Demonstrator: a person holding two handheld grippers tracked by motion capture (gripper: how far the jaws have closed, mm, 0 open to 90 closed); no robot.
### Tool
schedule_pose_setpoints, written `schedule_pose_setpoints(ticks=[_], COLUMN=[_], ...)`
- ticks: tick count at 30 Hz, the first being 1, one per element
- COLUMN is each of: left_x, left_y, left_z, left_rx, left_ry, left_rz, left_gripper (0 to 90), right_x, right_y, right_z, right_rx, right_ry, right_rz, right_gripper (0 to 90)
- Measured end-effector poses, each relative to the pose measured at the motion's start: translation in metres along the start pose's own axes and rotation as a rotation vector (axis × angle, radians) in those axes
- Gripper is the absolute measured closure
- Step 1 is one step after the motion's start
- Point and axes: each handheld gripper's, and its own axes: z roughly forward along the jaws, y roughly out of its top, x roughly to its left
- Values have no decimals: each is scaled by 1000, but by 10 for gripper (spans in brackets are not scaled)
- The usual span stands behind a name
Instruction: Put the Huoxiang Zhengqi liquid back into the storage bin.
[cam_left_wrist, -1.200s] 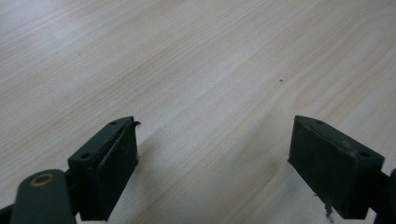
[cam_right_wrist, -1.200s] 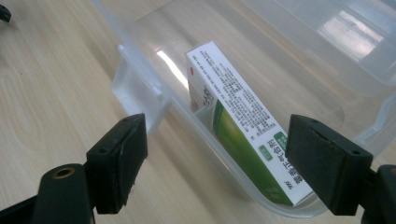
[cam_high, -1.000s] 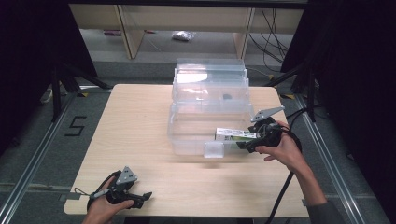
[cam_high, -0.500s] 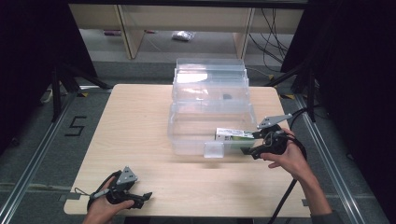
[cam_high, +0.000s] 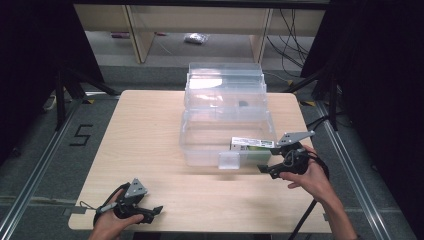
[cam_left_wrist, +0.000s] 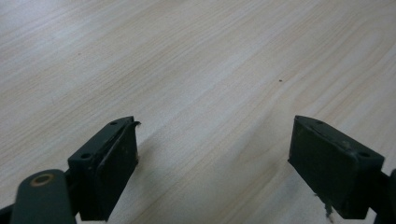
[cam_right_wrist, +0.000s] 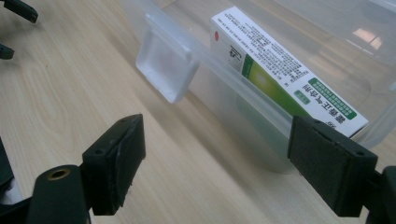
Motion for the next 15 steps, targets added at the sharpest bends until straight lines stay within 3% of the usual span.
schedule_pose_setpoints(ticks=[2,3,5,7,15], left_x=[0,0,0,0,0], left_y=[0,0,0,0,0], left_z=[0,0,0,0,0], left_rx=[0,0,-1,-1,0], left_ry=[-1,0,0,0,1], left_rz=[-2,-1,-2,-1,1], left_gripper=[150,150,150,150,150], right_x=[1,2,6,6,10], right_y=[-2,-4,-8,-11,-24], right_z=[-1,1,1,3,8], right_rx=[10,-15,7,14,15], right_ry=[7,0,8,7,11], right_rz=[-10,-11,28,1,12], right_gripper=[202,200,200,199,198])
